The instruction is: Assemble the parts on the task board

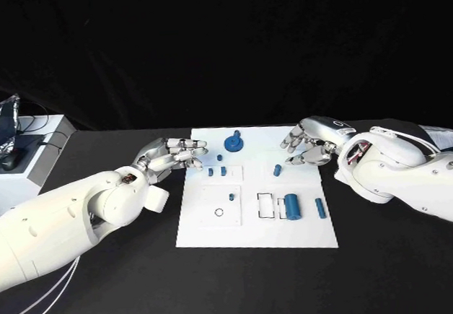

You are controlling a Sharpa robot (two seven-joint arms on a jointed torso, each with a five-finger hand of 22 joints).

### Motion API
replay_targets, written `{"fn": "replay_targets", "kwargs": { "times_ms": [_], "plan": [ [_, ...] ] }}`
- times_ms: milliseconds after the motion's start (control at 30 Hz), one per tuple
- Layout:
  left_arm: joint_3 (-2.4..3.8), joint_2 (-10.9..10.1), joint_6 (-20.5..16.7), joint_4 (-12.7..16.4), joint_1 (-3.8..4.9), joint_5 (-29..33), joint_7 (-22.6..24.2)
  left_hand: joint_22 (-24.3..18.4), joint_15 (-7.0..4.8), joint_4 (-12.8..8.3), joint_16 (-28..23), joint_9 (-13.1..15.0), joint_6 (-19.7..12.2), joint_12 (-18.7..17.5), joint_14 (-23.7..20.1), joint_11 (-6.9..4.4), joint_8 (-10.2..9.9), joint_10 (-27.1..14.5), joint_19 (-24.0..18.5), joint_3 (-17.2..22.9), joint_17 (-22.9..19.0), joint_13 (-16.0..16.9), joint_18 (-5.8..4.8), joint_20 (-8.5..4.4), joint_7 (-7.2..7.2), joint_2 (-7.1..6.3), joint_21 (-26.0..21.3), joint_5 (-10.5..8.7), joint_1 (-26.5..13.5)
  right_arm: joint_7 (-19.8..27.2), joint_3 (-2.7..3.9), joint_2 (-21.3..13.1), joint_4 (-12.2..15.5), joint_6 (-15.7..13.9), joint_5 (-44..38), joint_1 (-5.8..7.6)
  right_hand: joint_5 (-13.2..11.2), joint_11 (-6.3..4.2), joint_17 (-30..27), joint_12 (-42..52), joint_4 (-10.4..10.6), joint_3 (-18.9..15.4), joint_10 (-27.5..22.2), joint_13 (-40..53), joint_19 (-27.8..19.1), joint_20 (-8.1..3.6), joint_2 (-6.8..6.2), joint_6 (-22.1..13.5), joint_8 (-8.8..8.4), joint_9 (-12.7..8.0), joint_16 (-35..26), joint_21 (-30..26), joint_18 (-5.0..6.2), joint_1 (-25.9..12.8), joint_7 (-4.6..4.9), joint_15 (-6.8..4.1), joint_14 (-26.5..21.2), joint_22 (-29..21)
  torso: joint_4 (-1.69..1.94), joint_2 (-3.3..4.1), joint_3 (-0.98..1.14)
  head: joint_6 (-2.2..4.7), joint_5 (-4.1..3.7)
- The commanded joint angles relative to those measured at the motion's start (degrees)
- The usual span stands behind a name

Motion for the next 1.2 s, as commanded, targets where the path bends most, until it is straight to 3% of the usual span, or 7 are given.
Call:
{"fn": "replay_targets", "kwargs": {
  "times_ms": [33, 100, 167, 567, 733, 933, 1200],
  "plan": [
    [0.04, 0.1, 0.5, 0.2, -0.11, 0.1, 0.8, 0.1, 0.02, -0.1, -0.2, 0.0, -0.2, 0.3, -0.3, -0.11, -0.1, -0.2, 0.5, -0.3, -0.1, -0.1, -0.26, 0.04, 0.12, 0.31, -0.1, -0.08, 0.3, -1.0, -0.06, 0.3, -0.4, 4.5, -5.9, 0.06, 0.5, -0.02, 0.4, 0.1, 1.9, -2.7, -1.2, -0.6, 2.5, 0.7, -0.35, -1.3, -0.22, 0.1, 0.1, -0.3, -0.01, 0.9, 0.42, 1.16, -0.1, 5.5, -0.05, 0.04, -0.09, 0.02, 0.03],
    [0.04, 0.1, 0.6, 0.2, -0.15, 0.1, 0.8, 0.1, 0.02, -0.1, -0.2, 0.0, -0.2, 0.3, -0.3, -0.11, -0.1, -0.2, 0.5, -0.3, -0.1, -0.1, -0.26, 0.04, 0.12, 0.31, -0.1, -0.08, 0.3, -1.4, -0.16, 0.6, -0.7, 5.5, -6.7, 0.01, 0.4, 0.27, 0.6, 0.1, 2.8, -4.1, -2.5, -0.6, 2.5, 0.94, -0.64, -2.1, -0.2, 0.1, 0.1, -0.5, 0.23, 1.3, 0.17, 1.33, -0.1, 5.5, -0.07, 0.08, -0.07, -0.03, 0.09],
    [0.04, 0.1, 0.6, 0.2, -0.21, 0.1, 0.8, 0.1, 0.02, -0.1, -0.2, 0.0, -0.2, 0.3, -0.3, -0.11, -0.1, -0.2, 0.5, -0.3, -0.1, -0.1, -0.26, 0.04, 0.12, 0.31, -0.1, -0.08, 0.3, -1.7, -0.25, 1.1, -0.9, 6.3, -7.2, -0.17, 0.2, 0.39, 0.8, 0.9, 5.6, -7.3, -3.8, -0.6, 2.6, 1.36, -0.36, -2.5, -0.22, 0.1, 0.0, -0.2, 0.71, 3.5, -0.05, 1.52, -0.1, 5.5, -0.02, 0.09, -0.1, -0.1, 0.08],
    [0.04, 0.1, 0.7, 0.2, -0.36, 0.1, 0.8, 0.1, 0.02, -0.1, -0.2, 0.0, -0.2, 0.3, -0.3, -0.11, -0.1, -0.2, 0.5, -0.3, -0.1, -0.1, -0.26, 0.04, 0.12, 0.31, -0.1, -0.08, 0.3, -2.7, -0.66, 3.8, -2.6, 7.3, -8.5, -1.55, 0.4, -0.06, 1.5, 0.5, 5.4, -6.6, -2.6, -0.6, 3.1, 0.92, 0.66, -1.3, -0.23, 0.1, 1.3, 3.3, 0.22, 4.0, -0.72, 1.12, 0.0, 6.1, 0.0, 0.0, -0.13, -0.49, 0.14],
    [0.04, 0.1, 0.7, 0.2, -0.37, 0.1, 0.8, 0.1, 0.02, -0.1, -0.2, 0.0, -0.2, 0.3, -0.3, -0.11, -0.1, -0.2, 0.5, -0.3, -0.1, -0.1, -0.26, 0.04, 0.12, 0.31, -0.1, -0.08, 0.3, -2.6, -0.72, 4.5, -2.7, 6.7, -8.4, -2.02, -1.0, -0.62, 1.6, 0.4, 4.5, -3.7, -0.7, -0.7, 3.2, 0.63, 2.39, 0.5, -0.2, 0.1, 1.9, 5.1, -0.08, 4.9, -0.75, 0.69, 0.1, 6.4, -0.03, 0.04, -0.11, -0.65, 0.14],
    [0.05, 0.1, 0.7, 0.2, -0.38, 0.1, 0.8, 0.1, 0.02, -0.1, -0.2, 0.0, -0.2, 0.3, -0.3, -0.11, -0.1, -0.2, 0.5, -0.3, -0.1, -0.1, -0.26, 0.04, 0.12, 0.31, -0.1, -0.08, 0.3, -2.6, -0.75, 5.1, -3.1, 5.5, -8.3, -2.38, -1.4, -1.13, 1.3, 0.0, 3.2, 3.0, 1.1, -0.7, 2.9, 0.16, 1.9, 1.9, -0.25, 0.1, 2.2, 5.9, -0.39, 3.2, -0.95, 0.34, 0.0, 6.4, -0.03, 0.0, -0.11, -0.71, 0.15],
    [0.05, 0.1, 0.8, 0.2, -0.38, 0.1, 0.8, 0.3, 0.02, -0.1, -0.3, 0.0, -0.1, 0.2, -0.3, -0.13, -0.1, -0.1, 0.5, -0.6, -0.1, -0.1, -0.31, 0.02, 0.12, 0.41, -0.3, -0.07, 0.2, -2.9, -0.76, 5.8, -3.2, 4.3, -8.2, -2.65, -1.7, -1.47, 1.3, 0.0, 2.7, 6.3, 1.7, -0.7, 2.8, -0.05, 1.97, 2.8, -0.23, 0.2, 2.5, 6.6, -0.55, 1.7, -1.2, 0.14, 0.0, 6.4, -0.04, 0.03, -0.09, -0.88, 0.15]
  ]
}}
